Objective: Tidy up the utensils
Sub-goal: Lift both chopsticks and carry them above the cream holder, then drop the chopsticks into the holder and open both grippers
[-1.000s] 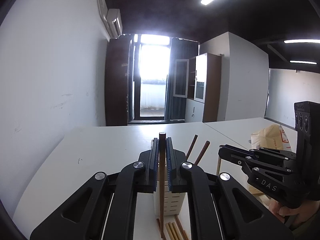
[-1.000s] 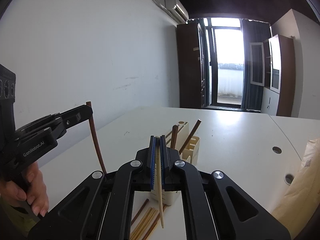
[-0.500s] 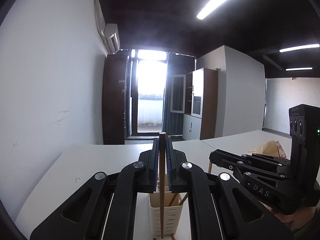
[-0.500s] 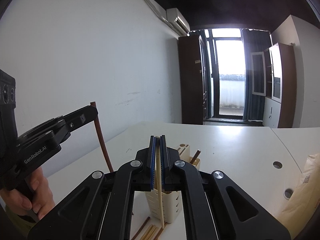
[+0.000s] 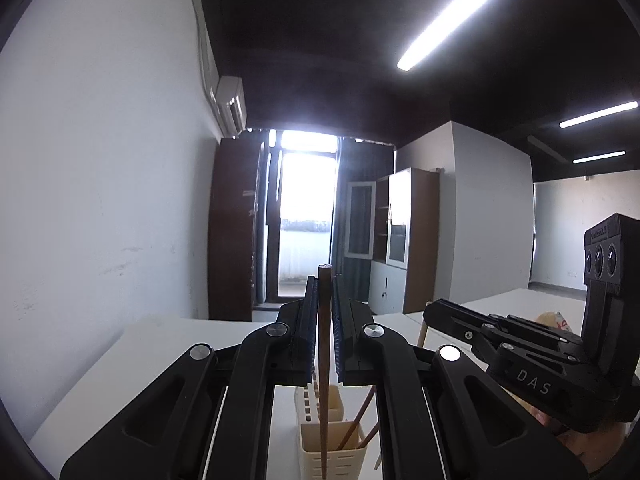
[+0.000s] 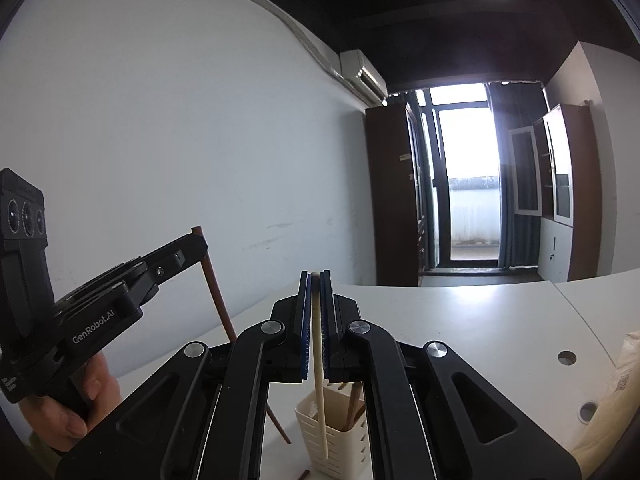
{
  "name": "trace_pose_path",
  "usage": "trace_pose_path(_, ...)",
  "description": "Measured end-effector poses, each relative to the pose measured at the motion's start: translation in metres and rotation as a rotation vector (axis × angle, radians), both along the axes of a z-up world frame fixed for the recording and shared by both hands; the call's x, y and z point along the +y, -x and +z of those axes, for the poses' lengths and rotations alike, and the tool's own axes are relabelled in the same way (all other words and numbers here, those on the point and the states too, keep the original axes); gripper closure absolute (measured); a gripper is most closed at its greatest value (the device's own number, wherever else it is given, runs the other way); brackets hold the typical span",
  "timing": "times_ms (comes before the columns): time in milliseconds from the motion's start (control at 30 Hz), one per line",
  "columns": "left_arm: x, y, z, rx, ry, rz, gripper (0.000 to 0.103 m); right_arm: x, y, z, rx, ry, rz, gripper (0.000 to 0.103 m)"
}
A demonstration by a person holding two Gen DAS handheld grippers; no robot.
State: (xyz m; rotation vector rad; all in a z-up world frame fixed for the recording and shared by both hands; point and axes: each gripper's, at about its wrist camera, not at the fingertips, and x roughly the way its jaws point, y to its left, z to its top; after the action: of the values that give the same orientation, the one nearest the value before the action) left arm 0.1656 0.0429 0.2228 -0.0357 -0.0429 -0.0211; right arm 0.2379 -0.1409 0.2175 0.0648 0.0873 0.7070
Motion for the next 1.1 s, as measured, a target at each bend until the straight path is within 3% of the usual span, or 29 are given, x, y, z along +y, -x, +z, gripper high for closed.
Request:
trace_pose_path(233,-0.010,0.002,0.008,-0.098,-0.022,0.023,0.096,0.001,-0.005,0.000,-0.078,-0.046,-0.017,0.098)
trace_pose_path(600,-0.012,-0.043,0.009,-0.041,-0.044,0.029,0.096,0.018,-0.035,-0.012,-0.038,0.003,-0.011,0.098)
trace_pose_path(800,-0.004,-0.070,-0.003,0.061,-0.025,0.017,0.096,0.021,-0.052,-0.029,0.046,0.052,-0.020,0.098)
trace_pose_path(1100,0.010,-0.089,-0.024,0.192,-0.005,-0.010,0.096,0.022,-0.047,-0.039,0.076,0.096,-0.035,0.098)
